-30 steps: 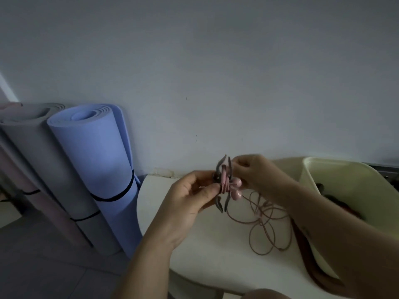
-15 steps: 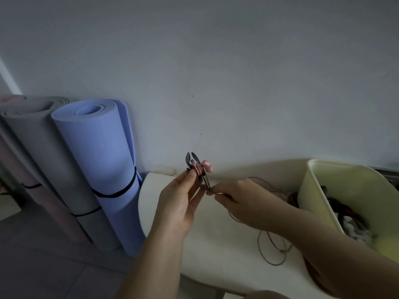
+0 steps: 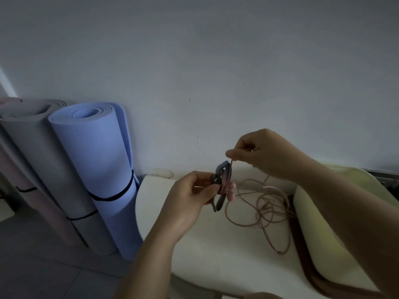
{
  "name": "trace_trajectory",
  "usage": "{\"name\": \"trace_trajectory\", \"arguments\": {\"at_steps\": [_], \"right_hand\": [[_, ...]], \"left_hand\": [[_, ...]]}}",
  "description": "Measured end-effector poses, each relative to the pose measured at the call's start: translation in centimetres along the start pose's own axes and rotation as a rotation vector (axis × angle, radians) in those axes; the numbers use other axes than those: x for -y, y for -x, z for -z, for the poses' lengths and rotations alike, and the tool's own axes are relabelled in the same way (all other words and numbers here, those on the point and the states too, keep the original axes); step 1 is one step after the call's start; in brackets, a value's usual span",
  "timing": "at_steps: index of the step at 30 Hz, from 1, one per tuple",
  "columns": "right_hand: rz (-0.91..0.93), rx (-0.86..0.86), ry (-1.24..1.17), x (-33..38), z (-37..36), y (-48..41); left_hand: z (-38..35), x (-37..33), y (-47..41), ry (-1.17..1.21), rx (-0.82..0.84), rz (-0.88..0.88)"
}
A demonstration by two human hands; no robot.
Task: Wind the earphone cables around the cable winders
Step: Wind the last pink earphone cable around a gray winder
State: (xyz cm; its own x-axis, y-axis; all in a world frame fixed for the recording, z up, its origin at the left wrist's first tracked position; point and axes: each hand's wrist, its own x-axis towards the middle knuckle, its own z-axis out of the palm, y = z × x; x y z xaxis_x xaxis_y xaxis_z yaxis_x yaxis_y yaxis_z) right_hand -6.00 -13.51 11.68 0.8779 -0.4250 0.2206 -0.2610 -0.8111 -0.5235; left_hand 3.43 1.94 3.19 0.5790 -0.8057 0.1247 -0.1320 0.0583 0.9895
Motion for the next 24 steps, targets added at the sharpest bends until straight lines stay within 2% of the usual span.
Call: {"name": "trace_trajectory", "arguments": {"at_steps": [2, 5, 10, 11, 13, 17, 20, 24], "right_hand": [[-0.040, 0.011, -0.080, -0.5, -0.3, -0.1], [-0.141, 0.053, -0.323, -0.9, -1.4, 0.3], [-0.344, 0.213, -0.900, -1.7, -5.9, 1.8], [-0.374, 0.212, -0.947, -1.6, -6.8, 2.0], [-0.359, 0.155, -0.791, -1.3, -7.9, 2.2], [-0.153, 0.146, -0.292, -0.7, -8.1, 2.3], [0.015, 0.231, -0.040, -0.1, -7.9, 2.7], [0.110, 0.305, 0.202, 0.4, -6.7, 2.9]], "left_hand": [[0.2, 0.1, 0.0, 0.009, 0.050, -0.002], [0.5, 0.1, 0.0, 0.088, 0.092, 0.011], [0.3, -0.3, -0.3, 0.503, 0.051, 0.035], [0.1, -0.3, -0.3, 0.573, 0.030, 0.051], [-0.2, -0.3, -0.4, 0.718, -0.024, 0.103], [0.1, 0.7, -1.0, 0.851, -0.225, 0.182], [0.1, 1.0, -1.2, 0.792, -0.296, 0.188], [-0.1, 0.8, -1.0, 0.594, -0.323, 0.160]]}}
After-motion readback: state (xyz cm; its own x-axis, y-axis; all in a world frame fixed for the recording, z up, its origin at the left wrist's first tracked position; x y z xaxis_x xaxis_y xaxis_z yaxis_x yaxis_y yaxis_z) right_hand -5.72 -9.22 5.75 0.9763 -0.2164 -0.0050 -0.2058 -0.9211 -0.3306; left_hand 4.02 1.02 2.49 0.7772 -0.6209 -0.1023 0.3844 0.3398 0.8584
